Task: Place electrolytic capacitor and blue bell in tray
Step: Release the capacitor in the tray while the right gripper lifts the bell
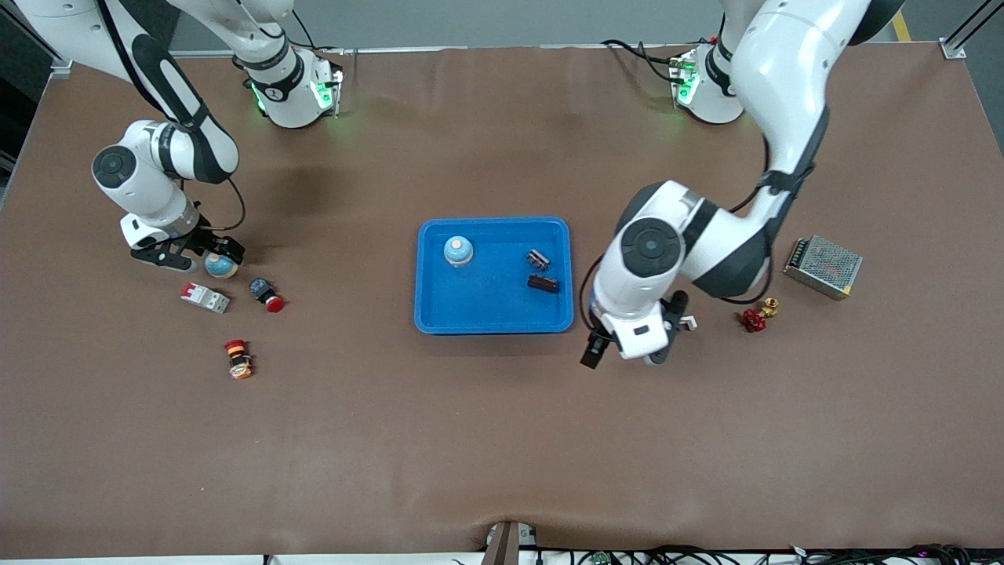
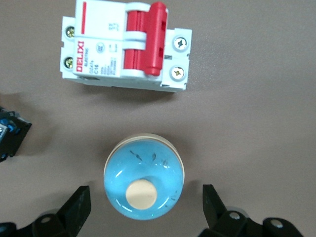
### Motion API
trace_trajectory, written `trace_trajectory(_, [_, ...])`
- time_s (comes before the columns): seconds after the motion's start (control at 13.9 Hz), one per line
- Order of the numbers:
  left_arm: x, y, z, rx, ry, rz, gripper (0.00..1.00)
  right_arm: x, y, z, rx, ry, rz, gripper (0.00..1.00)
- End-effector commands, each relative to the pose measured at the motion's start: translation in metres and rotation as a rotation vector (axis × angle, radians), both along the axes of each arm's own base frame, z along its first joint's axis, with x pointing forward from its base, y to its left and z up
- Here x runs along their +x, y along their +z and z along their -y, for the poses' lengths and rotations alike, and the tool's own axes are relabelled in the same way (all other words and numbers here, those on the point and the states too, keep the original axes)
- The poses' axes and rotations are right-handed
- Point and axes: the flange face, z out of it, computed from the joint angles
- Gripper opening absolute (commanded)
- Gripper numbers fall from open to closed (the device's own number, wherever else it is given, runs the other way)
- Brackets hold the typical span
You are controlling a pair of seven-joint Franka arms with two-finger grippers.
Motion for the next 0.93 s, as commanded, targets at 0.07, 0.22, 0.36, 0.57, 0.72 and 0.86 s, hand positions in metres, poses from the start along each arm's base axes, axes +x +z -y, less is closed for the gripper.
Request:
trace_trajectory(0.07, [0.002, 0.068, -0.052, 0.062, -0.176, 0.02, 1.0, -0.004, -0.001, 0.0, -0.001, -0.013, 0.005, 0.78])
trace_trajectory(0.22, [0.008, 0.095, -0.091, 0.086, -0.29, 0.018, 1.0, -0.005, -0.002, 0.0, 0.0, -0.013, 0.004, 0.56])
trace_trajectory(0.36, [0.007, 0.121, -0.12, 0.116, -0.374, 0.016, 1.0, -0.005, -0.002, 0.0, 0.0, -0.013, 0.004, 0.2])
trace_trajectory(0.57, [0.001, 0.16, -0.166, 0.122, -0.524, -0.005, 1.0, -0.004, -0.001, -0.002, 0.0, -0.007, 0.007, 0.0])
trace_trajectory(0.72, [-0.003, 0.185, -0.2, 0.11, -0.591, -0.006, 1.0, -0.002, 0.003, -0.004, -0.001, 0.005, 0.006, 0.0])
trace_trajectory(0.86, [-0.012, 0.207, -0.224, 0.118, -0.698, -0.019, 1.0, 0.001, 0.013, -0.01, -0.003, 0.022, -0.008, 0.0])
